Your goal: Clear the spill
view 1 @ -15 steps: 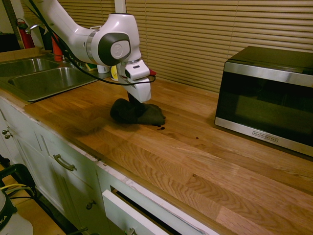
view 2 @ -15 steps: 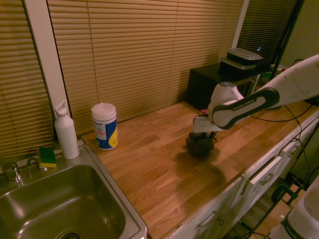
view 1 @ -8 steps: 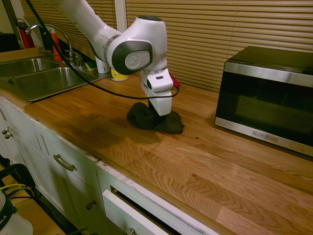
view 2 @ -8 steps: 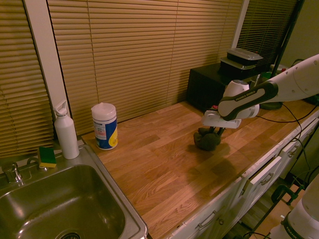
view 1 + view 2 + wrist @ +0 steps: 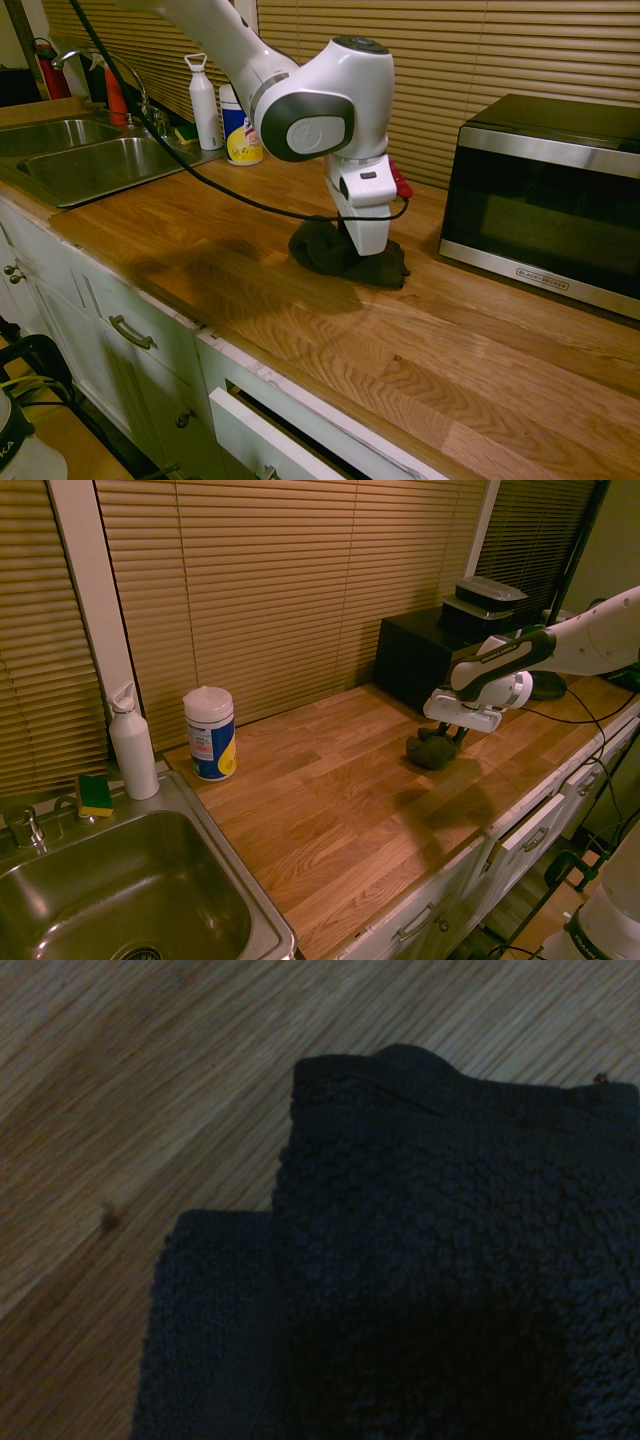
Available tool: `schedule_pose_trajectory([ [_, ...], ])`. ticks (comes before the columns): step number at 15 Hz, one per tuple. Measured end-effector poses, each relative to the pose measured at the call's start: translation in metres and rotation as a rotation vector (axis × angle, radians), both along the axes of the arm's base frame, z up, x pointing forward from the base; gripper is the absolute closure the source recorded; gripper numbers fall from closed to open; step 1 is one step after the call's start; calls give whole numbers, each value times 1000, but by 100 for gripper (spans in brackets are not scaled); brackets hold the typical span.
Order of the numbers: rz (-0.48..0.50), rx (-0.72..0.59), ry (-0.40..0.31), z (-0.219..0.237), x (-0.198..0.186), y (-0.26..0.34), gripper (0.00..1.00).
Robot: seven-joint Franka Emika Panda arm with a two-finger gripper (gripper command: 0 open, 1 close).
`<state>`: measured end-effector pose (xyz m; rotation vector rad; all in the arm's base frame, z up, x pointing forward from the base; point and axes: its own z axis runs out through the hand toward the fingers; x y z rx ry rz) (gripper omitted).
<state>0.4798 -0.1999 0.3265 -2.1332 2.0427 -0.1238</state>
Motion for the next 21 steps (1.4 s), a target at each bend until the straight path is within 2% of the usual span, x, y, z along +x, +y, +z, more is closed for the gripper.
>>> schedule_pose_trajectory([
  [12,0,0,0,0,0,0,100],
  [15,35,0,0,7,2,10,100],
  [17,169,-73,-4,26,10,104,100],
  [19,317,-101,-37,45,4,234,100],
  [21,405,-102,-65,57,-3,303,100],
])
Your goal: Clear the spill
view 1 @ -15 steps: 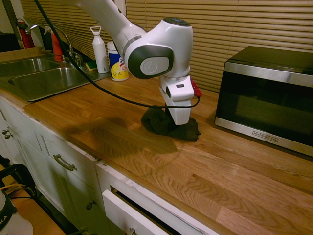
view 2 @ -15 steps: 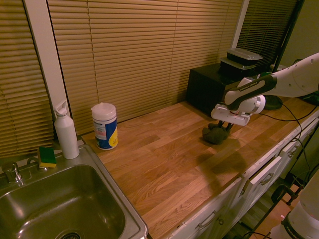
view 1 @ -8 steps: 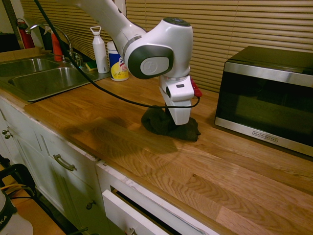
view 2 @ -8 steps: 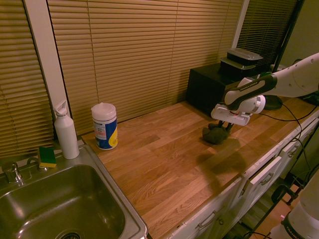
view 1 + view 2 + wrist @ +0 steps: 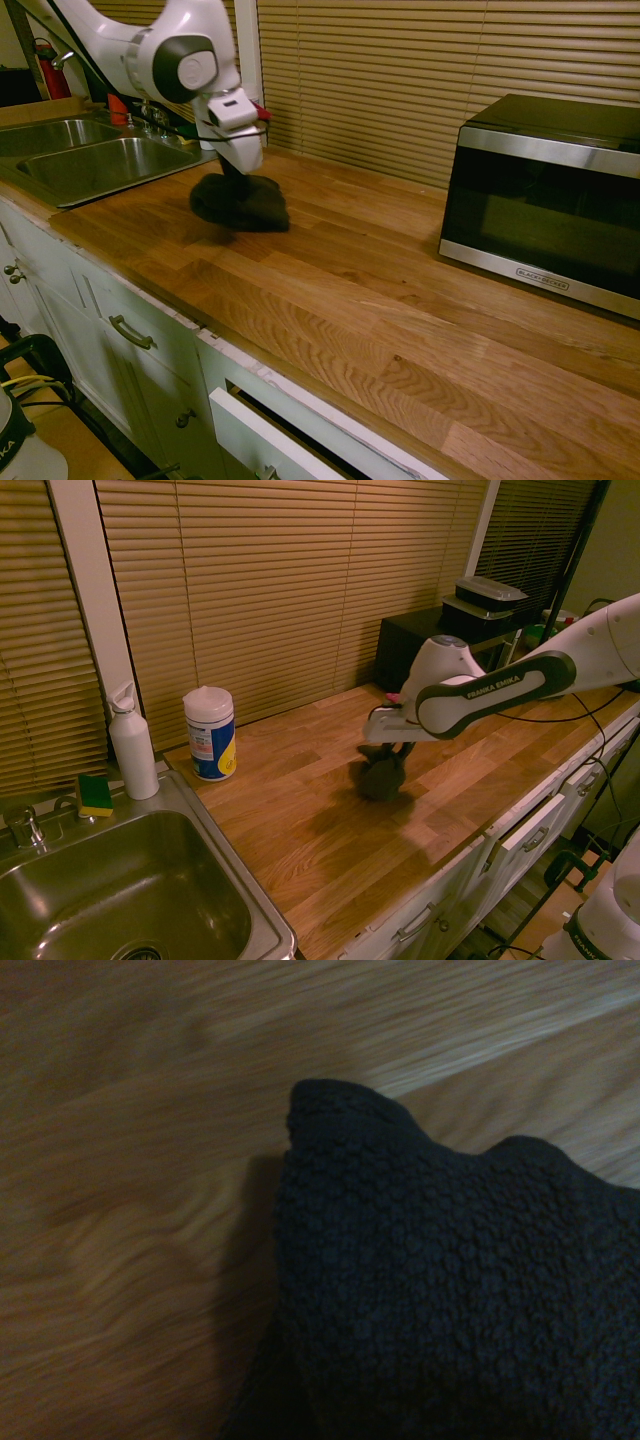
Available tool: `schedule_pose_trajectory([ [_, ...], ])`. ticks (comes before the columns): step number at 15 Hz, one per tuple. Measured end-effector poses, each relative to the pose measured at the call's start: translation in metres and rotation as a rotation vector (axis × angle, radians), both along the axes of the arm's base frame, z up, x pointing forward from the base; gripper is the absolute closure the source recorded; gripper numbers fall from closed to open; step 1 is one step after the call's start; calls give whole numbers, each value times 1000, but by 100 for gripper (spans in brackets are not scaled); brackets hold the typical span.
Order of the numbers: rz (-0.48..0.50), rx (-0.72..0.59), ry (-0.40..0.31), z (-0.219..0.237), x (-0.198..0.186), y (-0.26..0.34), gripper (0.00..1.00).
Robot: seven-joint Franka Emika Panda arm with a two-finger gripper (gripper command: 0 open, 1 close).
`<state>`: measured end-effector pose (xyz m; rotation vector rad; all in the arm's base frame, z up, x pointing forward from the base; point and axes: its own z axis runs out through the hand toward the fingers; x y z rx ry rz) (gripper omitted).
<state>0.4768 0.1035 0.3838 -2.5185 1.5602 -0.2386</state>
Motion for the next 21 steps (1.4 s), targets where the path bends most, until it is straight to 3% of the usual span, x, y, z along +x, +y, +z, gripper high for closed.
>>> schedule_pose_trajectory([
  [10,132,-48,8,-1,9,116,100],
  [11,138,-54,12,-3,9,121,0],
  [21,146,-83,63,-10,6,131,0],
])
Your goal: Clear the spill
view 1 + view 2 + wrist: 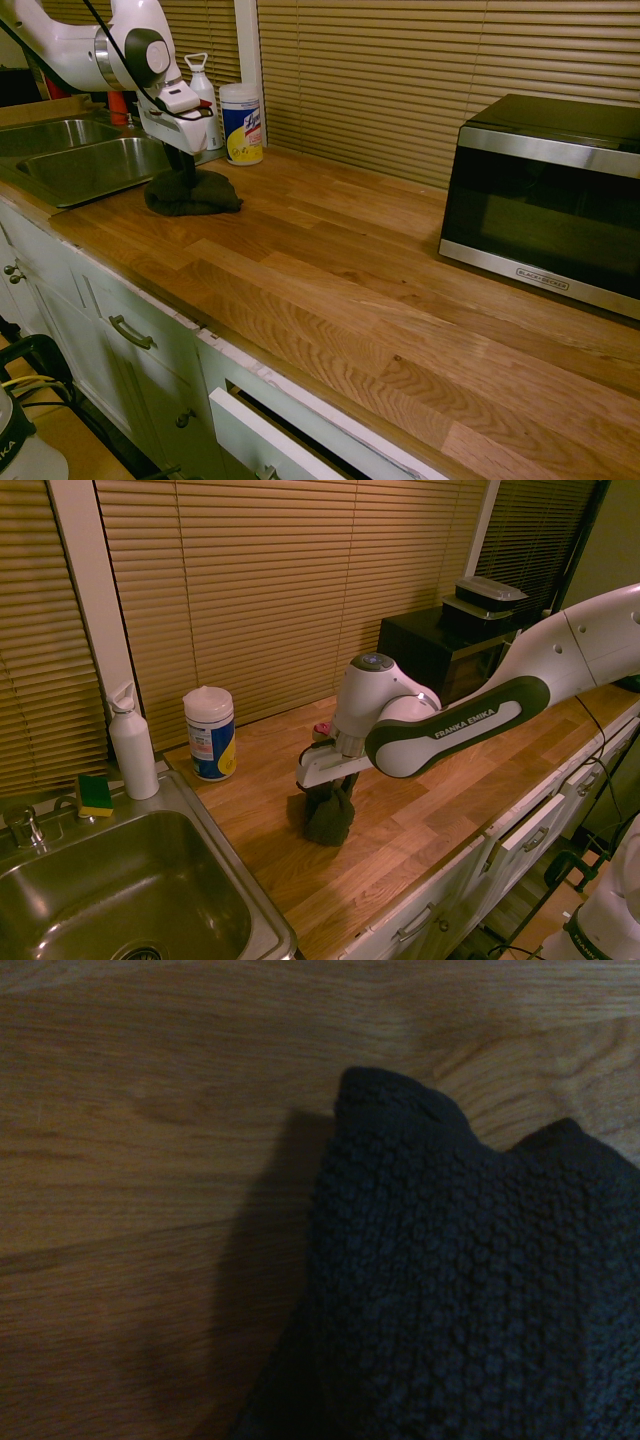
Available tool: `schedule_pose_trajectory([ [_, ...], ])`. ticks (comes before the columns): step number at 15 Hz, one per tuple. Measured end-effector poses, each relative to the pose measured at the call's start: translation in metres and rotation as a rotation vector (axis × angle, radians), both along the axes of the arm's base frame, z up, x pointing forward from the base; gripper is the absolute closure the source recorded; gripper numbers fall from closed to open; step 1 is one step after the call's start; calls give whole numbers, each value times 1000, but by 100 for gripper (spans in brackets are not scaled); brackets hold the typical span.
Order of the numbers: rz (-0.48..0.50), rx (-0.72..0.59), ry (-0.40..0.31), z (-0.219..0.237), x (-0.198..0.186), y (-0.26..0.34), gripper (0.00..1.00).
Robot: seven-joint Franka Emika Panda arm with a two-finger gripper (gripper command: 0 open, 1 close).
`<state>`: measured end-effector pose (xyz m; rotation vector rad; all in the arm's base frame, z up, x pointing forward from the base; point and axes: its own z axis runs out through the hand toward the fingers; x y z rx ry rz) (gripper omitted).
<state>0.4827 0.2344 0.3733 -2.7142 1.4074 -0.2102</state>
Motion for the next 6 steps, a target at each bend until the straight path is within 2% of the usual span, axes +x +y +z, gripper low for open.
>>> schedule_pose_trajectory([
  [3,-12,-7,-1,15,-2,2,0],
  [6,-37,-14,-31,47,-13,-1,0],
])
